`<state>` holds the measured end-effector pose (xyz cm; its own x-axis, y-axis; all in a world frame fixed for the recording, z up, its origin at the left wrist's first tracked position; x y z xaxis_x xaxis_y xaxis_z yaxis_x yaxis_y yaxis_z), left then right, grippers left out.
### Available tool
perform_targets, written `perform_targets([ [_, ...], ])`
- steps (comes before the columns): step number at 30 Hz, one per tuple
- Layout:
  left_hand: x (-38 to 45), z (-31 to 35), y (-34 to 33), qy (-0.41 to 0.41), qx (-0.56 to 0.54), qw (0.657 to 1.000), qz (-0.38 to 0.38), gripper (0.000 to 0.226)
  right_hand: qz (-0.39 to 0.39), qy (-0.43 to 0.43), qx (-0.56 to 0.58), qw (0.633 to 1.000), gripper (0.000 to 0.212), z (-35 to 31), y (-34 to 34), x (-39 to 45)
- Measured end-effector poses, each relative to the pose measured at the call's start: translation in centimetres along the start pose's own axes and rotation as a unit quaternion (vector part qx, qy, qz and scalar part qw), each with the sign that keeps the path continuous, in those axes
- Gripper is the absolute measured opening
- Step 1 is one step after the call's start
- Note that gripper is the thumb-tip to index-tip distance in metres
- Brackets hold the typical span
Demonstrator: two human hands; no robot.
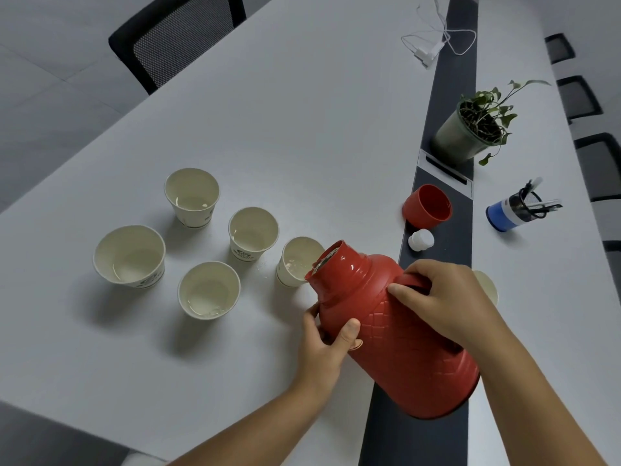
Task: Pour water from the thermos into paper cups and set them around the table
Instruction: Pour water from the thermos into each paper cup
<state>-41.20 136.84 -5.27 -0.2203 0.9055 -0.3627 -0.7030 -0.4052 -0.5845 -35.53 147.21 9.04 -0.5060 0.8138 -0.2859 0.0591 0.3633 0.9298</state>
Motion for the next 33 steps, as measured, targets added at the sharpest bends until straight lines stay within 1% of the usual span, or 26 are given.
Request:
perform_targets([
  [5,0.1,0.2,0.1,-0.005,0.011,1.0,-0.001,0.046,0.003,-0.006,0.017,1.0,0.01,0.2,-0.1,-0.1],
  [11,0.4,0.9,0.4,-0.021,0.052,0.998,0.011,0.046,0.035,-0.011,0.096,0.995,0.016,1.4,0.0,-0.7],
  [14,0.6,1.8,0.1,-0.034,0.096,0.995,0.002,0.055,0.066,-0.018,0.158,0.985,0.014,2.7,0.2,-1.2],
  [18,0.8,3.5,-0.6,-0.053,0.183,0.982,-0.011,0.076,0.13,-0.014,0.238,0.962,0.018,4.6,0.3,-2.5],
  [22,1.4,5.3,-2.4,-0.088,0.282,0.955,-0.017,0.076,0.202,-0.003,0.311,0.929,0.029,7.2,0.4,-3.4],
  [24,2.2,6.0,-3.5,-0.098,0.344,0.934,-0.023,0.077,0.229,0.004,0.355,0.906,0.034,8.4,0.4,-3.4],
  [27,4.2,7.5,-5.5,-0.116,0.433,0.893,-0.039,0.082,0.25,-0.006,0.444,0.86,0.034,10.6,-0.4,-2.6],
  [29,6.3,8.5,-6.7,-0.122,0.472,0.871,-0.056,0.084,0.265,-0.017,0.484,0.834,0.034,11.7,-1.0,-1.6],
  [33,11.0,9.9,-8.5,-0.117,0.511,0.846,-0.091,0.084,0.29,-0.052,0.524,0.799,0.033,13.5,-2.0,1.8],
])
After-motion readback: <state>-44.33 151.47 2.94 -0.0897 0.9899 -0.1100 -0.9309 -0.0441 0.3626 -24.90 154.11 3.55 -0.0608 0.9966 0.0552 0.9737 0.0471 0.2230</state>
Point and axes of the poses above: each hand's wrist, its own x-axis towards the middle knuckle, its own y-axis out of the back of the hand, z = x × y, the point moved 8 cm from there along x, towards the middle knuckle, and after that the axes turned 6 degrees about -z, right-handed, at the moved point
